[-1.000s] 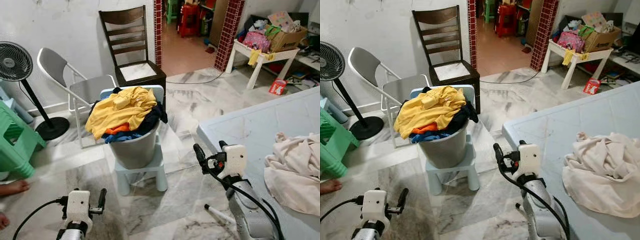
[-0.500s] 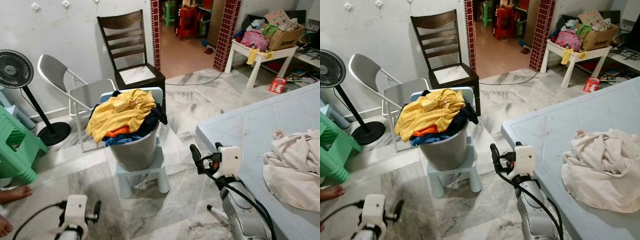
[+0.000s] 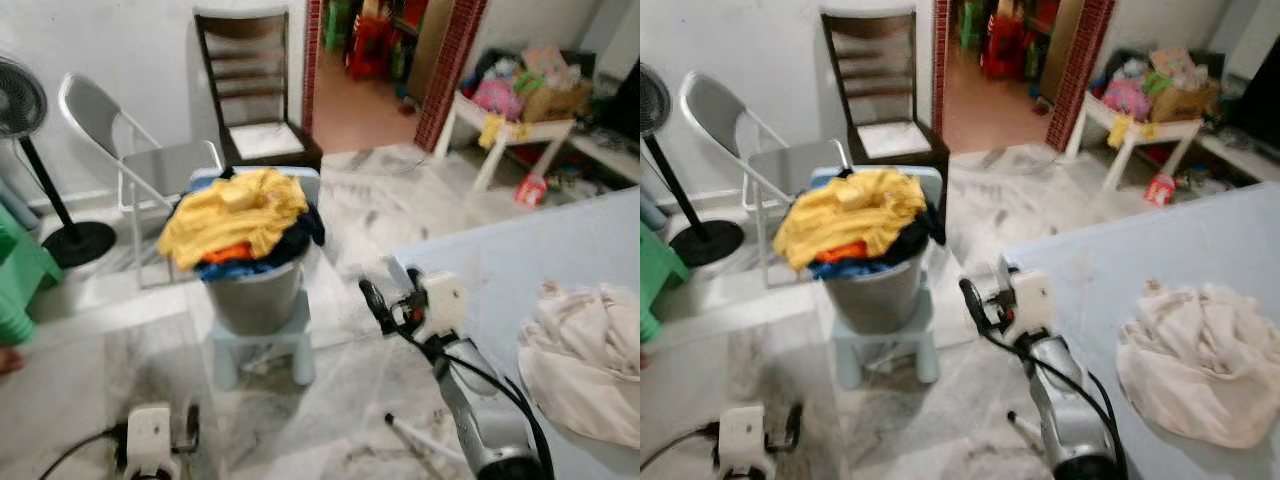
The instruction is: Hang hanger
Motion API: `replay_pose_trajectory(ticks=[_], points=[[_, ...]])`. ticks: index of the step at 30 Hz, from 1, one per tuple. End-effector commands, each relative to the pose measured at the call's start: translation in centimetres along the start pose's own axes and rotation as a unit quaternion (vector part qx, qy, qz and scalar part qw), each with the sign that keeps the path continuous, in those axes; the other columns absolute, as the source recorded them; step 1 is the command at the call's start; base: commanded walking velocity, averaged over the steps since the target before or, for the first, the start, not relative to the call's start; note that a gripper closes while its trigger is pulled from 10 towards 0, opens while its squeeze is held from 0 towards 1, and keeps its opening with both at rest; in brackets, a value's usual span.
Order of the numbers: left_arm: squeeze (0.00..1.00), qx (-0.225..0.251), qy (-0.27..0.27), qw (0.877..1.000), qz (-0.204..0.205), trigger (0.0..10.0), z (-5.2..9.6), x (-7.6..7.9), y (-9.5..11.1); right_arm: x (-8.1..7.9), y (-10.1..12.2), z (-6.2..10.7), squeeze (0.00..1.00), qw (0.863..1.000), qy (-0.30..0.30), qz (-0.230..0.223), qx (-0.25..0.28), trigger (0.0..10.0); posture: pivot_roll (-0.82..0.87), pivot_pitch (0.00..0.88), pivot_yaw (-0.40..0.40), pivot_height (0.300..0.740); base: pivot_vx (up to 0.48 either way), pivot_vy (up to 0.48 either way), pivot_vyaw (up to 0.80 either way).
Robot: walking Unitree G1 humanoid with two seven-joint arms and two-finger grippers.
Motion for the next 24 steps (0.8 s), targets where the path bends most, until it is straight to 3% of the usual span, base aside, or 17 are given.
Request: replay_pose_trajectory(ticks=[1, 4, 6, 10, 13, 24], points=[[0.0, 0.014, 0.002, 1.0, -0.012, 10.0, -0.3, -0.1, 1.0, -0.7, 2.8, 0.0, 0.0, 0.998, 0.043, -0.01, 0.041, 10.0, 0.13, 0.0, -0.094, 0.74, 0.0, 0.0, 0.0], [0.0, 0.016, 0.0, 1.0, -0.014, 10.0, -0.3, -0.1, 1.2, -1.0, 3.9, 0.2, 0.0, 0.996, 0.061, -0.027, 0.053, 10.0, 0.12, 0.0, -0.083, 0.74, 0.0, 0.0, 0.0], [0.0, 0.01, -0.006, 1.0, -0.017, 10.0, -0.3, -0.1, 1.2, -1.0, 4.6, 0.4, 0.0, 0.995, 0.075, -0.001, 0.06, 10.0, 0.1, 0.0, -0.064, 0.74, 0.0, 0.0, 0.0], [0.0, 0.006, -0.022, 1.0, -0.017, 10.0, -0.2, 0.8, 2.5, -0.2, 3.7, 0.5, 0.0, 0.997, 0.052, 0.005, 0.048, 10.0, 0.1, 0.0, -0.047, 0.74, 0.0, 0.0, 0.0], [0.0, 0.009, -0.035, 0.999, -0.015, 10.0, -0.5, 1.4, 3.4, -0.7, 3.5, 1.0, 0.0, 0.998, 0.049, 0.001, 0.041, 10.0, 0.09, 0.0, -0.039, 0.74, 0.0, 0.0, 0.0], [0.0, -0.012, -0.052, 0.999, -0.009, 10.0, -0.3, 1.9, 3.7, -1.6, 3.0, 1.2, 0.0, 0.998, 0.051, 0.004, 0.034, 10.0, 0.09, 0.0, -0.032, 0.74, 0.0, 0.0, 0.0]])
Point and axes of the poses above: a point about 5 cm out from each wrist's last joint towards the gripper, its own z axis pointing back from the gripper into the wrist, its own y axis along the axis of the wrist's last joint, x = y × z, the point moved 3 cm from there along -z, pointing out of the wrist towards the gripper, and after that the axes turned 7 degrees about z, right-handed, at the moved point
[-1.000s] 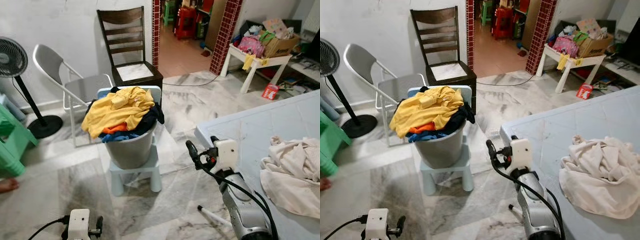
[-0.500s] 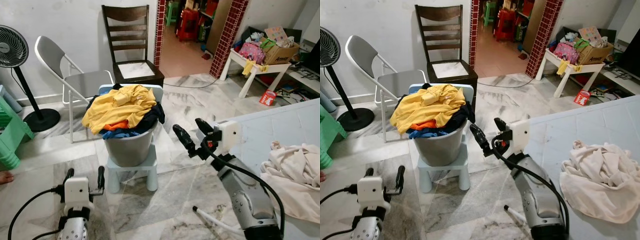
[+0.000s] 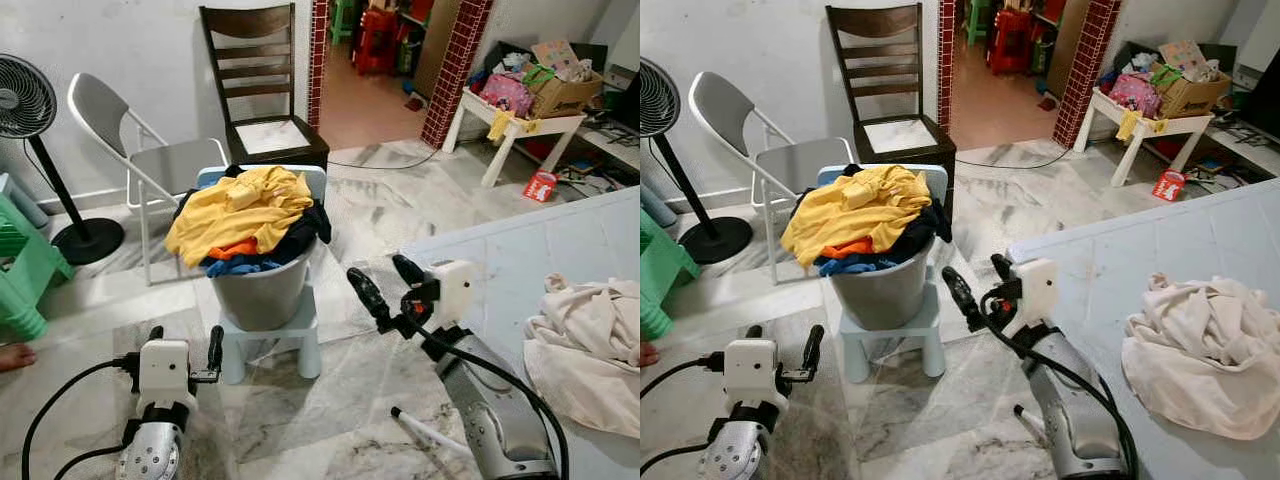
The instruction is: Hang hanger
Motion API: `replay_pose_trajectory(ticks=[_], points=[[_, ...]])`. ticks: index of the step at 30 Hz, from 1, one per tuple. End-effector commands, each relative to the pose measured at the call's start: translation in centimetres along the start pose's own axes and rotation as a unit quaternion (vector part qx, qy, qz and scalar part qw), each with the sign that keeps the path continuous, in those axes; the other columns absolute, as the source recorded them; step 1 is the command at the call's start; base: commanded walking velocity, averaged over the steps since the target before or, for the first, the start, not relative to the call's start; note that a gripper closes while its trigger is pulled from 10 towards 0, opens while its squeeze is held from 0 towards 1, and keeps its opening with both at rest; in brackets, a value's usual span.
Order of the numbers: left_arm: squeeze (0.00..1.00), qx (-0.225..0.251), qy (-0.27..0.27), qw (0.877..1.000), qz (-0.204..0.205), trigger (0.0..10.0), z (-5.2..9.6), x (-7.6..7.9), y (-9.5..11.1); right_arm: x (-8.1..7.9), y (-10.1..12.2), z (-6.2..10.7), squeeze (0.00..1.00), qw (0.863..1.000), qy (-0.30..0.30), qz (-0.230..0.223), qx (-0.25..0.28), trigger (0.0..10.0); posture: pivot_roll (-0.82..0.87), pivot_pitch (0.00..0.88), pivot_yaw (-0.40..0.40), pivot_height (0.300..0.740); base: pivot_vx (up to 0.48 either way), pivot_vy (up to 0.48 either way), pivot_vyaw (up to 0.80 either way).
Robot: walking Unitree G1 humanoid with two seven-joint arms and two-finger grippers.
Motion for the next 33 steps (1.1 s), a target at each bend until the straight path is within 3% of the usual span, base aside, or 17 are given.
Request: replay_pose_trajectory(ticks=[1, 20, 28, 33], points=[[0.0, -0.001, -0.006, 1.0, -0.001, 10.0, 0.1, 0.2, 0.2, 0.3, 0.6, 0.0, 0.0, 1.0, -0.006, 0.011, 0.004, 10.0, 0.09, 0.0, -0.032, 0.74, 0.0, 0.0, 0.0], [0.0, -0.015, -0.01, 1.0, 0.005, 10.0, 0.1, 0.5, -0.1, 0.2, 0.5, -0.2, 0.0, 1.0, -0.003, 0.021, 0.0, 10.0, 0.08, 0.0, -0.034, 0.74, 0.0, -0.258, 0.0], [0.0, -0.035, 0.01, 0.999, 0.016, 10.0, 0.0, 0.2, -0.8, 0.2, 0.3, -0.1, 0.0, 1.0, -0.002, 0.024, -0.004, 10.0, 0.08, 0.0, -0.038, 0.74, 0.0, 0.0, 0.0], [0.0, -0.036, 0.003, 0.999, 0.024, 10.0, -0.1, 0.2, -1.1, 0.2, 0.2, -0.2, 0.0, 1.0, 0.001, 0.028, -0.005, 10.0, 0.08, 0.0, -0.039, 0.74, 0.0, 0.48, 0.0]])
Point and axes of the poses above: a point about 5 cm out from each wrist's last joint towards the gripper, its own z axis pointing back from the gripper into the wrist, its own y axis along the axis of the wrist's last joint, x = y × z, the point moved 3 cm from there along -z, pointing out of the wrist towards the gripper, and after that the axes turned 7 degrees about z, right-handed, at the moved point
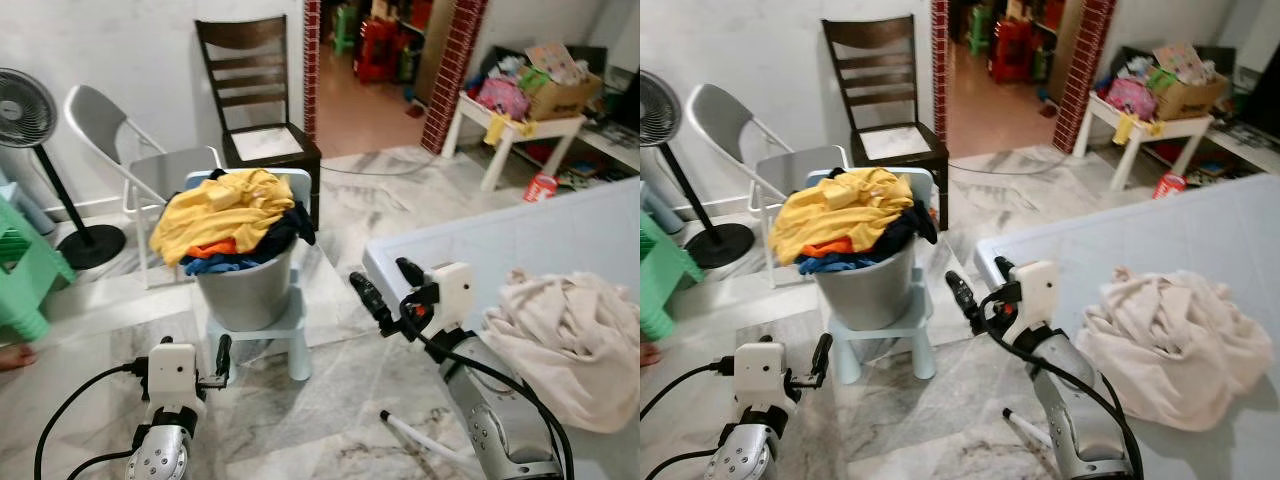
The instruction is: Hang hanger
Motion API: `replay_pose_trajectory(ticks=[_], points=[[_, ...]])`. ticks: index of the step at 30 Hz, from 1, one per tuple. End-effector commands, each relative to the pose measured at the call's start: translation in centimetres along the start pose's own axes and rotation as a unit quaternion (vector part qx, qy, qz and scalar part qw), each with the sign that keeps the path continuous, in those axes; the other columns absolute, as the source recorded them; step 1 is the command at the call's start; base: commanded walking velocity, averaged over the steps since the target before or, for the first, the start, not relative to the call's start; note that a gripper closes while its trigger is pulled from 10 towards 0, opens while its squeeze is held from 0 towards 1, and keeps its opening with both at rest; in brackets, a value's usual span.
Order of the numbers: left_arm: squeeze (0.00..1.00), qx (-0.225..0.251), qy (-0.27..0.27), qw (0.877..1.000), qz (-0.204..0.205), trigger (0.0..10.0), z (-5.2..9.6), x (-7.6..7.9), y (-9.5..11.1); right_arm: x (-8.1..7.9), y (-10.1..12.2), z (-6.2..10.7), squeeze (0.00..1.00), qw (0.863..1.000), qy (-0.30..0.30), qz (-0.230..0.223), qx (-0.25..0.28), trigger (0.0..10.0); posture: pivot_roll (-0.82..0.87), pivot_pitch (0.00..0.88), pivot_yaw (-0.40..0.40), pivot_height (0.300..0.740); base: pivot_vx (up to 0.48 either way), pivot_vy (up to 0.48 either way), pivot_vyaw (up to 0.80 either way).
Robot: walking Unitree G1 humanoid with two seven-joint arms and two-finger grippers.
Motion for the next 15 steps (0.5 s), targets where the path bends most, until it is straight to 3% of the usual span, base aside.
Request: replay_pose_trajectory(ticks=[1, 15], points=[[0.0, -0.002, 0.0, 1.0, -0.005, 10.0, -0.21, -0.4, 0.02, -0.37, 0.5, -0.46, 0.0, 1.0, 0.01, 0.004, 0.009, 10.0, 0.08, 0.0, -0.039, 0.74, 0.0, 0.48, 0.0], [0.0, -0.007, -0.006, 1.0, -0.007, 10.0, -0.14, -0.19, -0.17, -0.68, 0.34, -0.48, 0.0, 1.0, 0.013, 0.004, 0.007, 10.0, 0.08, 0.0, -0.034, 0.74, 0.0, 0.48, 0.0]])
Point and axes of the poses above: a point about 5 cm out from each wrist's last joint towards the gripper, its own z axis pointing back from the gripper into the wrist, its own y axis along the axis of the wrist's last joint, x = y × z, the point moved 3 cm from there along -z, pointing out of the wrist towards the gripper, and after that the axes turned 7 degrees about z, right-handed, at the moved point
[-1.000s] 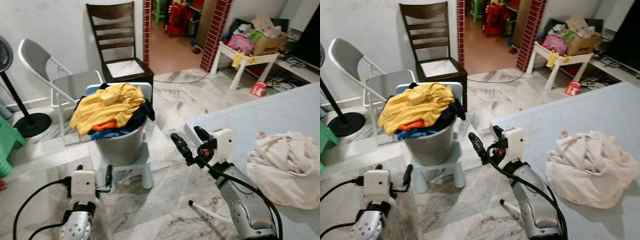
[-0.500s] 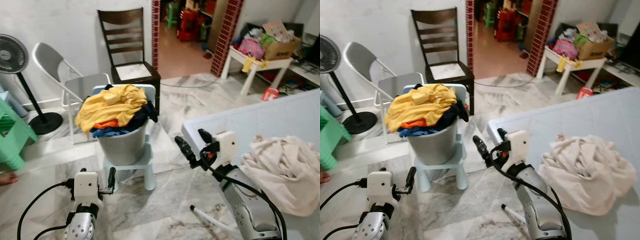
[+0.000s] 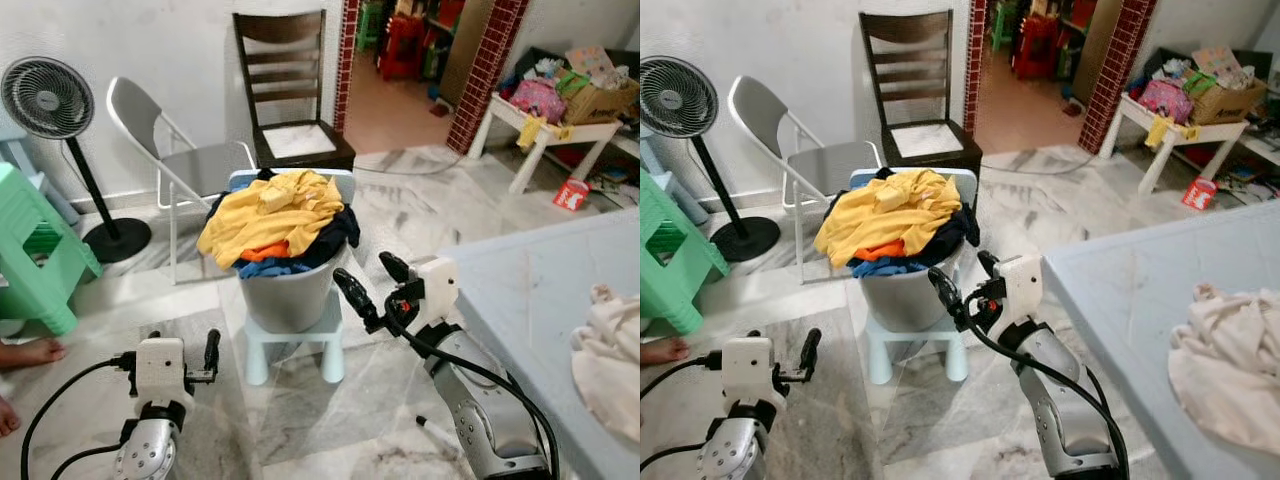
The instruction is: Hang hanger
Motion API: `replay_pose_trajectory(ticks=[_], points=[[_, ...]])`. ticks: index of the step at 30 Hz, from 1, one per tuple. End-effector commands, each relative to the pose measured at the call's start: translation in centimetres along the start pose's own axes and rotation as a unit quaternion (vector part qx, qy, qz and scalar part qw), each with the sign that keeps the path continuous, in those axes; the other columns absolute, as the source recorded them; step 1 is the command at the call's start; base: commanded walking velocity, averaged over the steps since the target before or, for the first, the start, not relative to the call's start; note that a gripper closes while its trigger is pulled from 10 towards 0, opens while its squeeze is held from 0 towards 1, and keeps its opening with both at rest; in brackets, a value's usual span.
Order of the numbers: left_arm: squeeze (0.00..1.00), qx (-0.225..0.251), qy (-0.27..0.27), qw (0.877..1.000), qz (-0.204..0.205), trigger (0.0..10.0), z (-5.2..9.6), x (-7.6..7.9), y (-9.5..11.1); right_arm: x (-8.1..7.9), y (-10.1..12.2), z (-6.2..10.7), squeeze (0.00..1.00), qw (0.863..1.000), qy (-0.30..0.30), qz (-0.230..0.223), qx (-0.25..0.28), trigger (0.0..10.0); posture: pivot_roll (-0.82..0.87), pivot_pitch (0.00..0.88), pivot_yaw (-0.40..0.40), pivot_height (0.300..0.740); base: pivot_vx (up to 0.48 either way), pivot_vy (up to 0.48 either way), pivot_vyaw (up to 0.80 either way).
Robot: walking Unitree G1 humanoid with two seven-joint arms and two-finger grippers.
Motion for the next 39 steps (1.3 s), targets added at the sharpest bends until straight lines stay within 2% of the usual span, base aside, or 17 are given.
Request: replay_pose_trajectory(ticks=[1, 11, 14, 16, 17, 20, 21, 26, 27, 29, 30, 36, 38, 39], points=[[0.0, -0.002, -0.004, 1.0, -0.006, 10.0, 0.0, 0.1, 0.0, 0.1, 0.2, -0.1, 0.0, 1.0, -0.001, 0.004, 0.003, 10.0, 0.08, 0.0, -0.034, 0.74, 0.0, 0.48, 0.0], [0.0, -0.004, -0.007, 1.0, -0.007, 10.0, -0.1, 0.2, -0.2, 0.3, 0.2, -0.2, 0.0, 1.0, -0.007, 0.003, 0.003, 10.0, 0.08, 0.0, -0.032, 0.74, 0.0, 0.48, 0.0], [0.0, 0.004, -0.006, 1.0, -0.011, 10.0, -0.1, 0.2, 0.0, 0.3, 0.2, -0.2, 0.0, 1.0, -0.015, 0.004, 0.003, 10.0, 0.08, 0.0, -0.031, 0.74, 0.0, 0.12, 0.0], [0.0, 0.008, 0.002, 1.0, -0.017, 10.0, -0.2, -0.1, 0.1, 0.6, 0.2, -0.2, 0.0, 1.0, -0.028, 0.004, 0.004, 10.0, 0.08, 0.0, -0.032, 0.74, 0.0, 0.0, 0.0], [0.0, 0.012, 0.017, 0.999, -0.025, 10.0, -0.2, -0.5, 0.2, 1.4, 0.2, -0.2, 0.0, 0.998, -0.063, 0.004, 0.008, 10.0, 0.08, 0.0, -0.034, 0.74, 0.0, 0.0, 0.0], [0.0, 0.016, 0.03, 0.999, -0.029, 10.0, -0.3, -0.9, 0.3, 2.3, 0.2, -0.2, 0.0, 0.994, -0.106, -0.001, 0.008, 10.0, 0.08, 0.0, -0.034, 0.74, 0.0, 0.0, 0.0], [0.0, 0.016, 0.038, 0.999, -0.028, 10.0, -0.3, -1.1, 0.3, 3.1, -0.1, 0.0, 0.0, 0.991, -0.136, -0.008, 0.003, 10.0, 0.08, 0.0, -0.036, 0.74, 0.0, 0.0, 0.0], [0.0, 0.015, 0.04, 0.999, -0.026, 10.0, -0.2, -1.0, 0.2, 3.8, -0.7, 0.6, 0.0, 0.987, -0.157, 0.012, -0.008, 10.0, 0.08, 0.0, -0.035, 0.74, 0.0, 0.0, 0.0], [0.0, 0.016, 0.039, 0.999, -0.024, 10.0, -0.2, -1.0, 0.2, 4.2, -0.7, 0.8, 0.0, 0.985, -0.169, 0.031, -0.01, 10.0, 0.07, 0.0, -0.034, 0.74, 0.0, 0.0, 0.0], [0.0, 0.017, 0.04, 0.999, -0.024, 10.0, -0.2, -1.0, 0.3, 4.4, -0.7, 0.8, 0.0, 0.984, -0.174, 0.04, -0.01, 10.0, 0.07, 0.0, -0.034, 0.74, 0.0, 0.0, 0.0], [0.0, 0.019, 0.041, 0.999, -0.022, 10.0, -0.3, -0.9, 0.4, 5.0, -0.5, 1.0, 0.0, 0.976, -0.191, 0.107, -0.012, 10.0, 0.08, 0.0, -0.034, 0.74, 0.0, 0.0, 0.0], [0.0, 0.024, 0.044, 0.999, -0.012, 10.0, -0.5, -0.8, 0.8, 6.3, -0.3, 1.5, 0.0, 0.942, -0.222, 0.25, -0.013, 10.0, 0.08, 0.0, -0.033, 0.74, 0.0, 0.0, 0.0], [0.0, 0.025, 0.042, 0.999, -0.011, 10.0, -0.5, -0.7, 0.9, 6.3, -0.6, 1.4, 0.0, 0.943, -0.22, 0.249, -0.015, 10.0, 0.08, 0.0, -0.03, 0.74, 0.0, 0.0, 0.0], [0.0, 0.024, 0.042, 0.999, -0.011, 10.0, -0.5, -0.7, 0.9, 6.3, -1.1, 1.5, 0.0, 0.947, -0.226, 0.226, -0.022, 10.0, 0.08, 0.0, -0.028, 0.74, 0.0, 0.0, 0.0]])
Point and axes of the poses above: a point about 5 cm out from each wrist's last joint towards the gripper, its own z axis pointing back from the gripper into the wrist, its own y axis along the axis of the wrist's last joint, x = y × z, the point moved 3 cm from there along -z, pointing out of the wrist towards the gripper, and after that the axes turned 7 degrees about z, right-handed, at the moved point
